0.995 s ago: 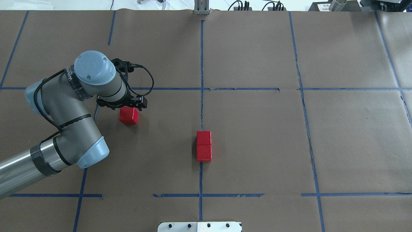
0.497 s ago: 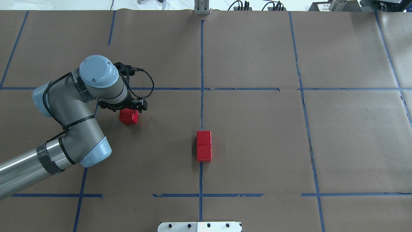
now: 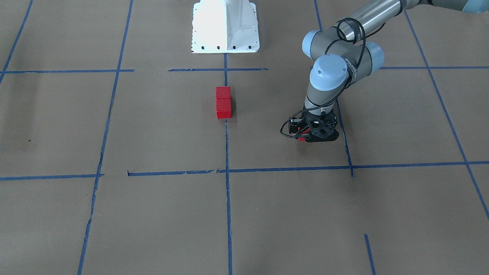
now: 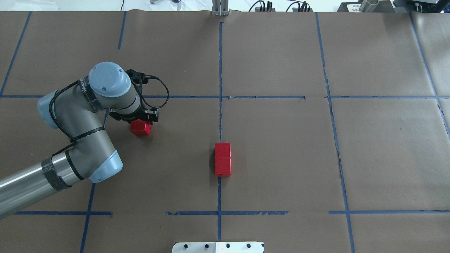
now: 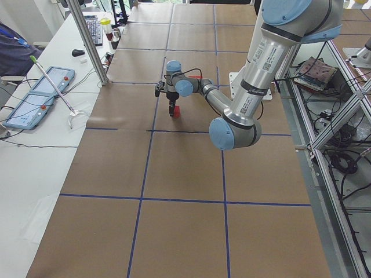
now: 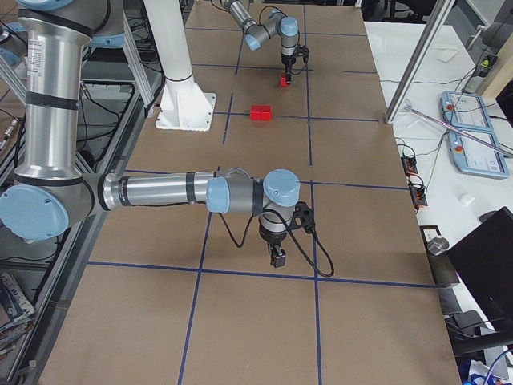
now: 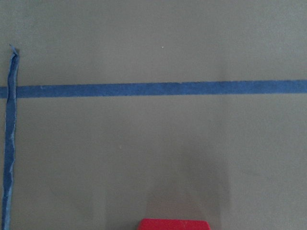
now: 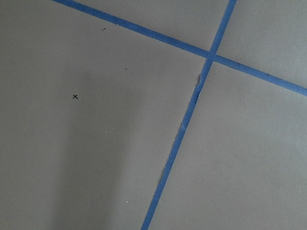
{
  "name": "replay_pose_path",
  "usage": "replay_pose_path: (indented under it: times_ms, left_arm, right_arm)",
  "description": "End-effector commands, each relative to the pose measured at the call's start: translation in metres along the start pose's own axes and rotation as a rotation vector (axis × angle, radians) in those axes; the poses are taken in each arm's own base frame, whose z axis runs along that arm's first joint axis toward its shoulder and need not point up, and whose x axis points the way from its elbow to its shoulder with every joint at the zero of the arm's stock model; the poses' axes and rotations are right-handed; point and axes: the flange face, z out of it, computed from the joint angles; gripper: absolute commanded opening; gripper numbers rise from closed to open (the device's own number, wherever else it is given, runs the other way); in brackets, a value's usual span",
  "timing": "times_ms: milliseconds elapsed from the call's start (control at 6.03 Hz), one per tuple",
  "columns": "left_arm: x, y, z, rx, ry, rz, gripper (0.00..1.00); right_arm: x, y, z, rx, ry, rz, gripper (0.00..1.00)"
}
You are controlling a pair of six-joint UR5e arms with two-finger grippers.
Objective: Form red blocks into L shape at center
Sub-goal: 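Carry the held cube with the left gripper toward the two placed cubes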
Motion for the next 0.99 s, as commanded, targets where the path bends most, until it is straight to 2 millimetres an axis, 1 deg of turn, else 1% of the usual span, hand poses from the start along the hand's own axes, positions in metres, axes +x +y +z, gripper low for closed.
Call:
replay_pose_path:
  times_ms: [0,166,332,497,663,829]
  left_arm:
    - [0.002,0.0,-0.003,-0.002,0.007,0.002,0.39]
    - [0.006,0.005,-0.009,-0.065,0.049,-0.04,0.27]
    - [0.028,-0.001,-0.03,-0.058,0.082,-0.177,0.22]
    - [0.04,0.0,-0.046,-0.055,0.109,-0.339,0.22]
    - [0.05,0.007,-0.067,-0.06,0.144,-0.596,0.22]
    - [0.063,0.005,-0.083,-0.053,0.171,-0.847,0.22]
  right_arm:
    - [0.0,0.0,-0.001,0.001,0.0,-0.001,0.99]
    - [0.0,0.0,-0.001,0.001,0.0,-0.001,0.99]
    - [-0.001,-0.001,-0.001,0.002,0.001,-0.002,0.99]
    - [-0.001,-0.001,-0.001,0.002,0.001,-0.001,0.99]
    - [0.0,0.0,-0.001,0.001,0.0,0.0,0.99]
    - [-0.001,-0.001,-0.001,0.002,0.001,-0.001,0.99]
